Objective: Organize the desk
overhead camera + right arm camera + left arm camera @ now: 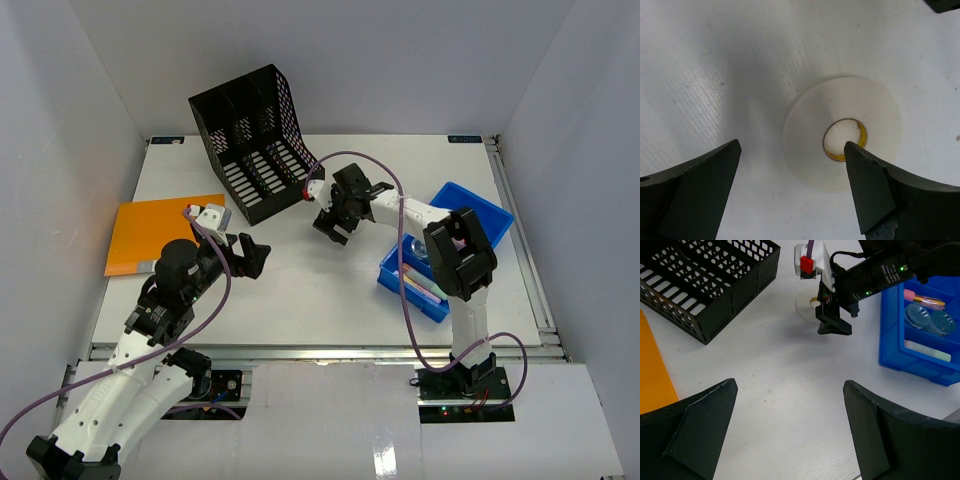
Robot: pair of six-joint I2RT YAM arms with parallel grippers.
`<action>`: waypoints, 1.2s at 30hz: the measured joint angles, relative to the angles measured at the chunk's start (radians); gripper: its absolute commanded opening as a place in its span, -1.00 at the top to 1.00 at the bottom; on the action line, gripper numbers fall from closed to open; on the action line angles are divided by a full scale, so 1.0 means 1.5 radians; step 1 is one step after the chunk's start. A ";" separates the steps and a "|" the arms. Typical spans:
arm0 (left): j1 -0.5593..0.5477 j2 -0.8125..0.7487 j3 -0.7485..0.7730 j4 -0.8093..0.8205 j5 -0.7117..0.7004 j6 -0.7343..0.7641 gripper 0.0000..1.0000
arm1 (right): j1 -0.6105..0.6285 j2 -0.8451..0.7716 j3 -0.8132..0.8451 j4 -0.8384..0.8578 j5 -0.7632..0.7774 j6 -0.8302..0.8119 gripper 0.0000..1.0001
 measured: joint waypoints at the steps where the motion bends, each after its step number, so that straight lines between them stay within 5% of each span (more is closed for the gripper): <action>1: 0.000 0.000 0.000 0.000 0.000 0.000 -0.96 | 0.000 0.000 0.002 0.002 0.008 0.000 -0.80; 13: 0.000 0.000 0.000 0.000 0.000 0.000 -0.96 | -0.002 0.034 0.019 -0.003 0.022 0.014 -1.00; 21: 0.000 0.000 -0.001 0.002 0.005 0.000 -0.96 | -0.008 0.055 0.046 -0.016 0.001 0.037 -0.36; 28: 0.000 0.031 -0.015 0.030 0.066 -0.017 -0.96 | -0.028 0.064 0.054 -0.032 -0.054 0.056 -0.15; 36: 0.001 0.083 -0.051 0.088 0.165 -0.095 -0.96 | -0.053 0.064 0.051 -0.039 -0.100 0.056 0.38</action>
